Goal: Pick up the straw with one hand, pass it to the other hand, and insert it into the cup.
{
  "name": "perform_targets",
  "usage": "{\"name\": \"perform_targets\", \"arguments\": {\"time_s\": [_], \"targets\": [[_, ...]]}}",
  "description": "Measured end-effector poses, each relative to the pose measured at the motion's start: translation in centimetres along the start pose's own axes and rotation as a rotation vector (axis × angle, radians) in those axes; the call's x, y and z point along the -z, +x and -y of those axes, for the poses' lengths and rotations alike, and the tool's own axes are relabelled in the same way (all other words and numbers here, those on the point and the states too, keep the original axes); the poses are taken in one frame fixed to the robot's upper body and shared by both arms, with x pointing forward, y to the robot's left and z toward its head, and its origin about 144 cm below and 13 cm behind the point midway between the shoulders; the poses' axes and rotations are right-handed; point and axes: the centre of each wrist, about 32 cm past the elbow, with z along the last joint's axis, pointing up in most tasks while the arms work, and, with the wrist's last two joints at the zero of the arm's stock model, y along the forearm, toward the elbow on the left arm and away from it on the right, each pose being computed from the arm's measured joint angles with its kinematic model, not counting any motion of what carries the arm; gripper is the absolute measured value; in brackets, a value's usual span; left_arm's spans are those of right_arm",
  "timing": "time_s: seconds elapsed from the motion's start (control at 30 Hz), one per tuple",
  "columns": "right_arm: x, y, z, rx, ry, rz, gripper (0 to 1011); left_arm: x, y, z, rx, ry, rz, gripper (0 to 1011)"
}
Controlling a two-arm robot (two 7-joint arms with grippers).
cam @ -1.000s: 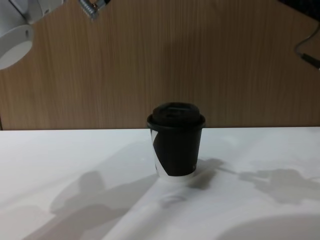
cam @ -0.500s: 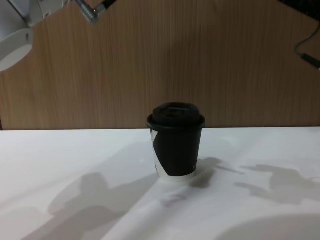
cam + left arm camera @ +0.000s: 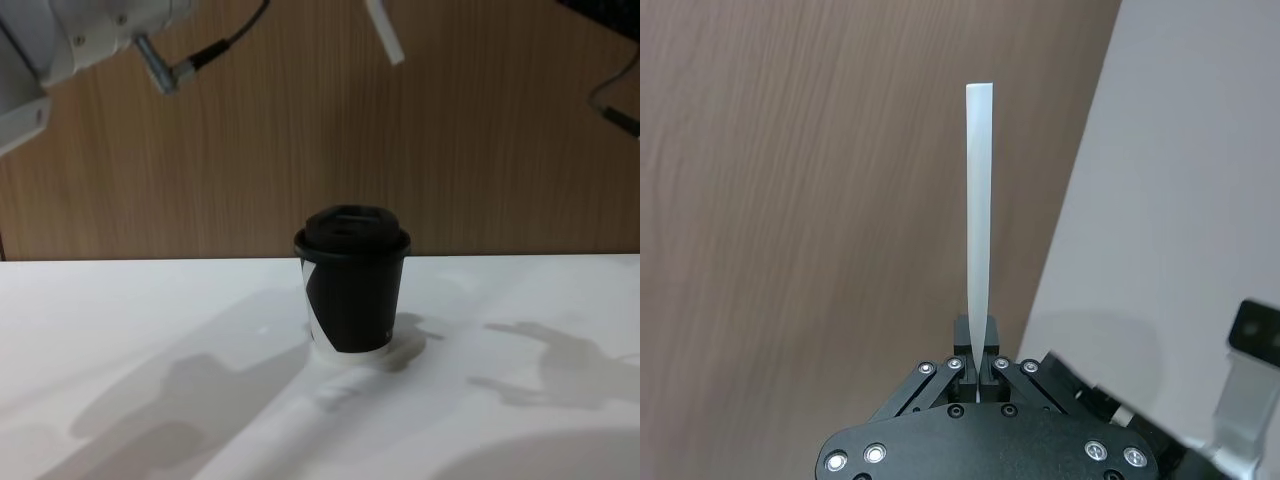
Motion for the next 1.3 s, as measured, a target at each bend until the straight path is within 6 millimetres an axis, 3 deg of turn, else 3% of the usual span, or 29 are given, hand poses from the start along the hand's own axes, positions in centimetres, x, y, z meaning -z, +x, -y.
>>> {"name": "perform_targets", "arguments": {"time_s": [0.53,1.3], "targets": [[0.0,0.0,0.0,0.0,0.0,0.0,1001,0.4,-0.1,-2.2,-0.06,0.094,0.145,14],[0.0,0.0,0.0,0.0,0.0,0.0,1001,0.8,-0.6,-4.2,-0.093,0.189,0.195,14]]}}
